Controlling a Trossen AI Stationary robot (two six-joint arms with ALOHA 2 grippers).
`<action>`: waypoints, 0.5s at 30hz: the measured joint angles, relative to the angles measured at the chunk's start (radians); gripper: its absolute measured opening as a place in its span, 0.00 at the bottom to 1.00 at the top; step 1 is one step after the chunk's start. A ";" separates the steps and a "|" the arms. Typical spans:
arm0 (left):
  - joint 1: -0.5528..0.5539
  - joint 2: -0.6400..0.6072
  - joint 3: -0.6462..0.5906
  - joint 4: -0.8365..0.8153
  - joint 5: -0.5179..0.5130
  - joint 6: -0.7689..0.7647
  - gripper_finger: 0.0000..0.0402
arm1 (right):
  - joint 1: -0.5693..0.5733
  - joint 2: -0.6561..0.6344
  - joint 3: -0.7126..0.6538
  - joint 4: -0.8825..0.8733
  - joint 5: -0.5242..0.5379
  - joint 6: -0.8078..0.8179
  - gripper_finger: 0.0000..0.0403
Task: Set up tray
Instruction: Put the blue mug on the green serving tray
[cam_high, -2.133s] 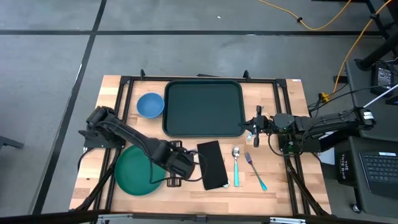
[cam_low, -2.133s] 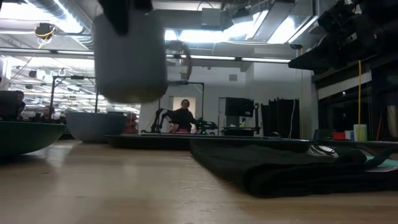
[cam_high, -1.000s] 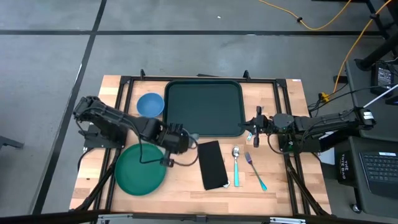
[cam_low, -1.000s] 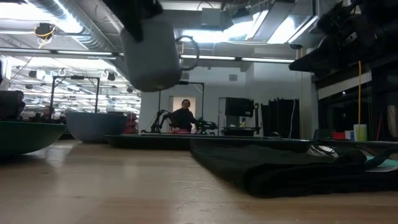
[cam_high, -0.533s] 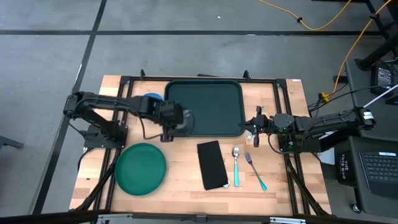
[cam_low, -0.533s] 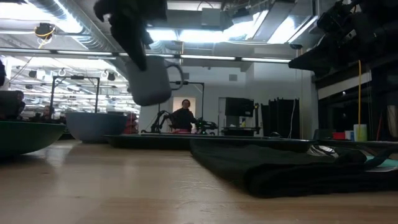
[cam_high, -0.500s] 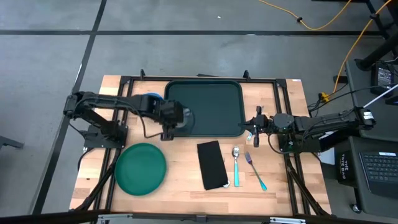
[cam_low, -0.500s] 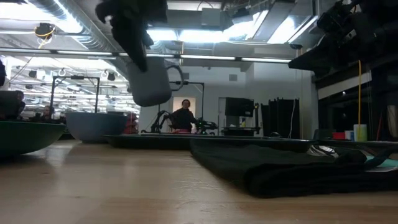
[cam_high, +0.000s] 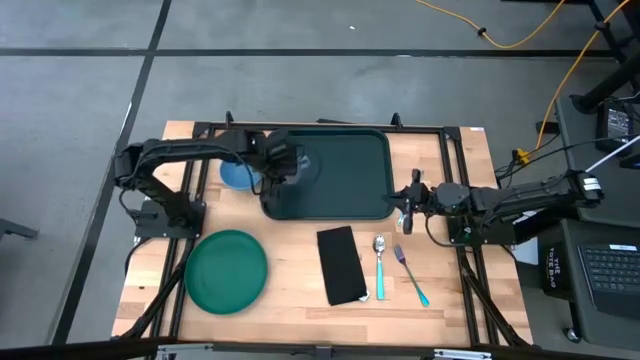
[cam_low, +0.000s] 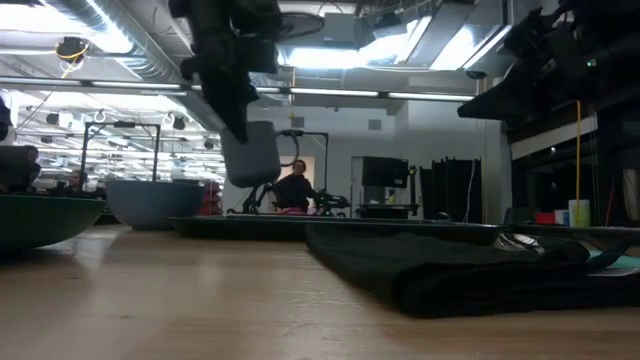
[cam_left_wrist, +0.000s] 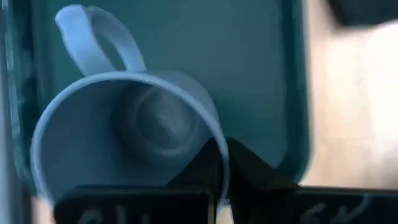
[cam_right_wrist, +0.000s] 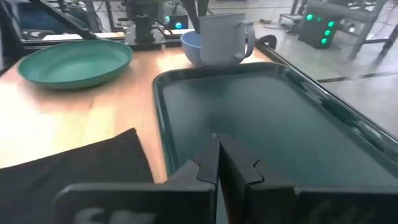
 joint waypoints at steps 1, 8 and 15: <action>0.012 0.009 0.009 -0.002 0.000 0.020 0.01 | 0.000 0.004 0.000 0.005 0.004 0.000 0.03; 0.099 0.091 0.119 -0.071 0.039 0.143 0.01 | -0.004 0.034 0.000 0.045 0.036 -0.029 0.03; 0.171 0.173 0.239 -0.144 0.045 0.261 0.01 | -0.004 0.052 0.000 0.091 0.099 -0.087 0.03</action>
